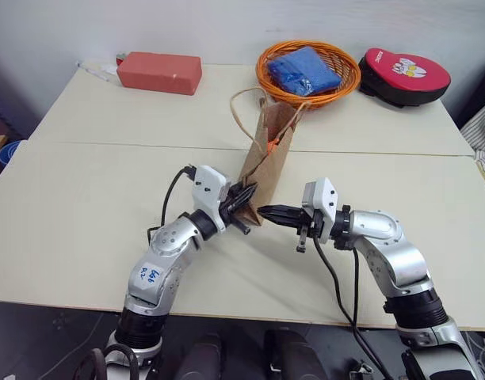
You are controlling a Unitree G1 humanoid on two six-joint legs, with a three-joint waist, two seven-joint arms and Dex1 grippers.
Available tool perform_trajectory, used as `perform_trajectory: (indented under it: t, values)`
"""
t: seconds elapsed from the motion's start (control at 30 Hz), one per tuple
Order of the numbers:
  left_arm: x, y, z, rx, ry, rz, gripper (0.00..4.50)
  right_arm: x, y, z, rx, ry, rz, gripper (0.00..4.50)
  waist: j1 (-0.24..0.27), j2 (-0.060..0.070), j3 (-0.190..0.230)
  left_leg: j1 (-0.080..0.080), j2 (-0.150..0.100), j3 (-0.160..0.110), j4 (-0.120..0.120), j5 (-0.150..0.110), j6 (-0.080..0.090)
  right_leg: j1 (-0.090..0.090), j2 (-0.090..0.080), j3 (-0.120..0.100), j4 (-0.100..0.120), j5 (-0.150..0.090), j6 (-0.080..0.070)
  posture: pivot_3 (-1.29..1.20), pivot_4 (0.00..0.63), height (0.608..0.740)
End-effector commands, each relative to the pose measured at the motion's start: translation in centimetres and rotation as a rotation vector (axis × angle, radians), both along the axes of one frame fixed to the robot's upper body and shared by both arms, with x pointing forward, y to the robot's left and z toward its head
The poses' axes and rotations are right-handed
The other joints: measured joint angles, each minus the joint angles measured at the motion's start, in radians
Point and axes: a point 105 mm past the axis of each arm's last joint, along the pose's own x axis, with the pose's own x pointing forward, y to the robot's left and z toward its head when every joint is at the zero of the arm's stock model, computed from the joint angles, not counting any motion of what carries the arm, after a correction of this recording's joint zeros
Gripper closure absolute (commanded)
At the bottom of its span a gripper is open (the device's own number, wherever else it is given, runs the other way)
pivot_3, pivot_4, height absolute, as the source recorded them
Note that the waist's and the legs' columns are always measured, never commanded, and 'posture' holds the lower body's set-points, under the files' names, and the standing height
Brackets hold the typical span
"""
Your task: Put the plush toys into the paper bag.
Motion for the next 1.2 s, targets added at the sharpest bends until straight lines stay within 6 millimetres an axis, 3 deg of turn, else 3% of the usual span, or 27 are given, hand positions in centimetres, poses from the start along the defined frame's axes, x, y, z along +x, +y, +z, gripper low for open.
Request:
perform_trajectory:
  t: [0.03, 0.2, 0.37, 0.5, 0.63, 0.7, 0.97, 1.1, 1.2]
  values:
    - [-0.2, 1.0, 1.4, -0.013, -0.070, -0.007, 4.48, -0.2, -0.5, 1.4, 0.020, -0.059, 0.009, 4.50, 0.000, 0.000, 0.000, 0.000, 0.000, 0.000, 0.000, 0.000, 0.000, 0.000, 0.000, 0.000, 0.000, 0.000, 0.000, 0.00, 0.150, 0.740]
    - [-3.2, 3.2, 2.9, 0.028, -0.133, -0.339, 4.48, -0.8, -3.4, 1.7, 0.003, -0.067, -0.046, 4.50, 0.000, 0.000, 0.000, 0.000, 0.000, 0.000, -0.001, 0.000, 0.000, 0.000, 0.000, 0.000, 0.000, 0.000, 0.000, 0.00, 0.150, 0.740]
    - [-4.2, 6.7, 3.5, 0.174, -0.104, -0.573, 4.48, -1.8, -7.9, 2.3, -0.024, -0.100, -0.138, 4.50, 0.002, 0.000, 0.000, 0.000, 0.000, -0.001, -0.002, 0.000, 0.000, 0.001, -0.001, -0.001, -0.003, 0.000, 0.000, 0.00, 0.150, 0.740]
    - [-4.2, 8.4, 3.6, 0.277, -0.101, -0.751, 4.48, -3.8, -13.5, 3.2, -0.016, -0.066, -0.247, 4.50, 0.010, 0.001, 0.000, 0.000, 0.000, -0.002, -0.003, 0.000, 0.001, 0.002, -0.001, -0.002, -0.004, 0.000, 0.000, 0.00, 0.150, 0.740]
    - [-3.9, 7.5, 3.2, 0.279, -0.149, -0.850, 4.50, -6.4, -17.2, 1.9, -0.143, -0.020, -0.315, 3.61, 0.006, 0.001, 0.000, 0.000, 0.000, -0.002, -0.003, -0.001, 0.002, 0.003, -0.001, -0.003, -0.005, 0.000, 0.000, 0.00, 0.150, 0.740]
    - [-3.7, 7.0, 2.7, 0.266, -0.148, -0.881, 4.50, -7.1, -18.2, 1.5, -0.169, -0.034, -0.338, 2.85, 0.002, 0.000, 0.000, 0.000, 0.000, -0.002, -0.003, -0.001, 0.002, 0.004, 0.000, -0.003, -0.005, 0.000, 0.000, 0.00, 0.150, 0.740]
    - [-1.0, 7.8, -0.1, 0.335, -0.139, -0.827, 4.50, -8.1, -18.6, 1.3, -0.194, -0.083, -0.337, 0.19, -0.013, 0.000, 0.000, 0.006, 0.001, 0.001, -0.003, -0.001, 0.002, 0.005, 0.002, 0.001, -0.001, 0.000, 0.000, 0.00, 0.150, 0.740]
    - [-0.6, 8.1, 0.5, 0.344, -0.157, -0.815, 4.50, -7.9, -18.3, 1.4, -0.190, -0.083, -0.326, 0.05, -0.007, 0.000, 0.001, 0.006, 0.000, 0.001, -0.003, -0.001, 0.002, 0.005, 0.001, 0.001, -0.001, 0.000, 0.000, 0.00, 0.150, 0.740]
    - [-0.9, 8.1, 1.5, 0.338, -0.160, -0.802, 3.89, -7.7, -18.3, 1.2, -0.188, -0.080, -0.322, 0.00, -0.003, 0.000, 0.001, 0.006, 0.001, 0.001, -0.003, -0.001, 0.002, 0.005, 0.001, 0.001, -0.001, 0.000, 0.000, 0.00, 0.150, 0.740]
